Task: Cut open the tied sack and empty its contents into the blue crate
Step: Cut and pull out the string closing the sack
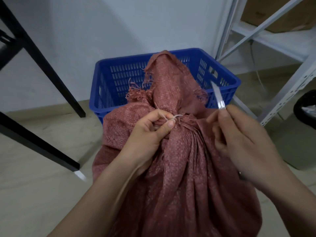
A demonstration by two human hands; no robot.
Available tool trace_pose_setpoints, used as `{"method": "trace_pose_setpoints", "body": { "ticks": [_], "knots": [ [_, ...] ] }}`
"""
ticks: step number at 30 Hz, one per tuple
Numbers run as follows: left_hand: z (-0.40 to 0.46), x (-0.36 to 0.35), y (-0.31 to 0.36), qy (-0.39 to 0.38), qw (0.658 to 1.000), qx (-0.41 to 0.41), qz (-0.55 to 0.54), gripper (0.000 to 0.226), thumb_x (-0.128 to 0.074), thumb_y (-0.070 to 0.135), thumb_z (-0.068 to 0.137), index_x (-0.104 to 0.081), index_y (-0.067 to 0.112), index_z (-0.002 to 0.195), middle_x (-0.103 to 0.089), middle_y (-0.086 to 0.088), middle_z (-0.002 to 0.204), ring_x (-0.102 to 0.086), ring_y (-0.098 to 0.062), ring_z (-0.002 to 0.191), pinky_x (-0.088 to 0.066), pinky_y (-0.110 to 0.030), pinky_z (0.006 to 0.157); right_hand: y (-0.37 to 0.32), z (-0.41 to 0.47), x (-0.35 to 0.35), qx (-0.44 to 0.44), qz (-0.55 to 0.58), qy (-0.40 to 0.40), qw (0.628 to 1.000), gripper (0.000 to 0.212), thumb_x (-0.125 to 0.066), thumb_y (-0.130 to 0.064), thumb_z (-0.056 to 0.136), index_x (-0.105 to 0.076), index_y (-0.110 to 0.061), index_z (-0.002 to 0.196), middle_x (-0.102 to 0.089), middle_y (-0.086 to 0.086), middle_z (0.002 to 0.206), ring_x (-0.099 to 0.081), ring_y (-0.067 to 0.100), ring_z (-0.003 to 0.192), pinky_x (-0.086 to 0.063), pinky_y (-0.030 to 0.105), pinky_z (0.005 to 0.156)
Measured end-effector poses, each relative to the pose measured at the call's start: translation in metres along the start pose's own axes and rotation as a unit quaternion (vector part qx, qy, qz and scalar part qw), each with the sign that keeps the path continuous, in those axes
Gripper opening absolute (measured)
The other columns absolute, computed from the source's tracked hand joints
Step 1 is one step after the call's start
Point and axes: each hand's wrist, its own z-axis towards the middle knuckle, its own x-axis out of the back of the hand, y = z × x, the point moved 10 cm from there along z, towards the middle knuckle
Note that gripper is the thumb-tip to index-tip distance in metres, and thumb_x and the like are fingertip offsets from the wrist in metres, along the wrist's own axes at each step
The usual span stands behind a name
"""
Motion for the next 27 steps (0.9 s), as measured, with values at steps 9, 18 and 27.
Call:
{"method": "trace_pose_setpoints", "body": {
  "ticks": [9,18,27],
  "knots": [
    [0.000,0.000,0.009,0.014,0.995,-0.052,0.089,0.025,-0.058,0.000,0.089,-0.059,0.020,0.074,-0.057,-0.006,0.064,-0.045,-0.017,0.054,-0.037,-0.027,0.055,-0.011,-0.014,-0.026,0.035,-0.161,-0.079,0.983,0.031,-0.032,-0.038,0.094,-0.056,-0.021,0.087,-0.066,-0.004,0.072,-0.060,0.009,0.069,-0.042,0.036,0.070],
    [0.001,-0.003,0.014,0.011,0.986,-0.085,0.140,0.020,-0.056,-0.003,0.090,-0.053,0.012,0.078,-0.053,0.012,0.050,-0.040,0.001,0.043,-0.033,-0.014,0.046,-0.006,-0.014,-0.034,0.042,-0.181,-0.087,0.979,0.041,-0.028,-0.043,0.096,-0.040,-0.022,0.062,-0.048,-0.007,0.053,-0.049,0.013,0.055,-0.037,0.037,0.059],
    [0.002,-0.012,0.019,0.014,0.960,-0.138,0.245,0.014,-0.057,0.001,0.091,-0.051,0.005,0.080,-0.048,0.016,0.046,-0.035,0.003,0.038,-0.025,-0.005,0.042,0.000,-0.014,-0.041,0.051,-0.234,-0.065,0.969,0.039,-0.034,-0.042,0.092,-0.036,-0.023,0.057,-0.042,-0.005,0.045,-0.045,0.012,0.042,-0.034,0.035,0.045]
  ]
}}
